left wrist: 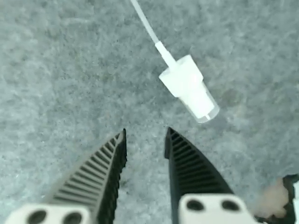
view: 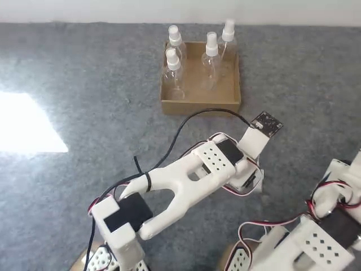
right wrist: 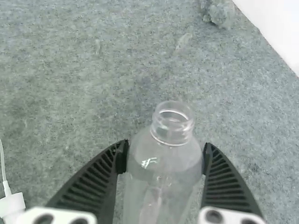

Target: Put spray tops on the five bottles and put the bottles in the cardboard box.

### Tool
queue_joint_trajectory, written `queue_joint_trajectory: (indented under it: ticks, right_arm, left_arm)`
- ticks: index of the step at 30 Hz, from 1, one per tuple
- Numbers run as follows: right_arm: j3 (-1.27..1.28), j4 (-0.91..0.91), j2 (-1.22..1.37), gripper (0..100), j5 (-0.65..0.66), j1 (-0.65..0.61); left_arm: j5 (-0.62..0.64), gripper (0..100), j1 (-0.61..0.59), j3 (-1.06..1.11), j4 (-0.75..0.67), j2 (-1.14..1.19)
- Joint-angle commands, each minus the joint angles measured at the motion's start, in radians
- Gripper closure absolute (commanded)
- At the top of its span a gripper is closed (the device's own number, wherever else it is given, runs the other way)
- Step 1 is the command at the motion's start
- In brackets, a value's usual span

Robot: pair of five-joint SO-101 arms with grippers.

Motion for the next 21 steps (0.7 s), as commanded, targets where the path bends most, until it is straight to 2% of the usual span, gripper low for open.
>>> queue_joint_trajectory:
  ticks: [1,10,16,21]
  right_arm:
    - [-0.006,-0.016,-0.019,82.3,-0.012,0.008]
    - [-0.006,-0.018,-0.019,82.3,-0.018,0.007]
    - [0.0,0.004,-0.019,82.3,-0.015,-0.064]
    - [0.005,0.005,-0.019,82.3,-0.012,-0.074]
  left_arm:
    - [-0.009,89,0.003,-0.027,0.005,-0.08]
    - [0.181,76,0.037,-0.042,0.003,-0.212]
    - [0.221,71,0.097,-0.025,-0.118,-0.057]
    - [0.215,71,0.095,-0.048,-0.144,0.083]
